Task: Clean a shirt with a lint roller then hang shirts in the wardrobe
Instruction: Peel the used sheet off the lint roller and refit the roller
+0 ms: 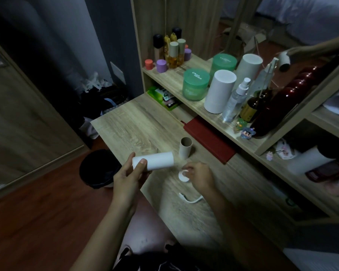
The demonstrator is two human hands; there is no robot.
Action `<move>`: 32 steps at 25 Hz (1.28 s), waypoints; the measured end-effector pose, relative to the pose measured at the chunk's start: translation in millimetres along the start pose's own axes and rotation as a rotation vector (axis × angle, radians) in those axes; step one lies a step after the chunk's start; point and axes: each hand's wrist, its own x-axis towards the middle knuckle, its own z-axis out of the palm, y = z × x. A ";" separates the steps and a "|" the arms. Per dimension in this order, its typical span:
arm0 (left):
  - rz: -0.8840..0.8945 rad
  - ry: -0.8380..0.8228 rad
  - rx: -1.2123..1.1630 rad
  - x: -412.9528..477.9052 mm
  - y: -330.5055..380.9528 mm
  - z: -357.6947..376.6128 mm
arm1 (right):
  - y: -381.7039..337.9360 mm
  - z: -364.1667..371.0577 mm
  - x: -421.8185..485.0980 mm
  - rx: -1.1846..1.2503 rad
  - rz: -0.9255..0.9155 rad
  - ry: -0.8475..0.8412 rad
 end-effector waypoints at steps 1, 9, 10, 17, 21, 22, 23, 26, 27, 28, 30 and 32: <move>0.006 0.002 0.010 0.3 -0.4 -1.9 | 4.6 9.7 4.8 -0.122 -0.003 -0.038; 0.042 0.020 0.036 -0.4 -0.1 -10.3 | 13.3 23.6 12.3 -0.157 -0.009 -0.002; 0.042 0.015 0.033 0.1 0.1 -9.4 | 12.0 18.2 7.1 -0.082 -0.017 0.061; -0.052 -0.157 0.058 -3.8 -7.9 19.9 | -38.0 -41.9 -39.4 0.632 0.055 0.070; -0.147 -0.272 0.023 -10.9 -14.1 40.1 | -63.5 -57.6 -53.4 0.799 0.066 -0.044; -0.182 -0.280 -0.001 -11.0 -14.6 41.7 | -64.9 -60.3 -54.9 0.815 0.071 0.006; -0.201 -0.291 -0.011 -10.3 -14.6 41.8 | -64.9 -63.3 -55.8 0.834 0.078 0.048; -0.177 -0.318 0.072 -7.8 -15.4 38.5 | -58.4 -68.4 -55.7 0.849 0.087 0.088; -0.152 -0.303 0.096 -6.4 -16.4 36.4 | -56.4 -68.4 -56.1 0.843 0.085 0.087; -0.128 -0.279 0.097 -5.0 -17.9 35.4 | -54.5 -67.7 -56.3 0.848 0.085 0.089; -0.111 -0.213 0.045 1.4 -25.2 30.9 | -50.2 -64.9 -57.0 0.922 0.117 0.106; -0.034 -0.139 0.225 14.0 -37.8 25.7 | -45.2 -63.0 -57.5 1.029 0.177 0.150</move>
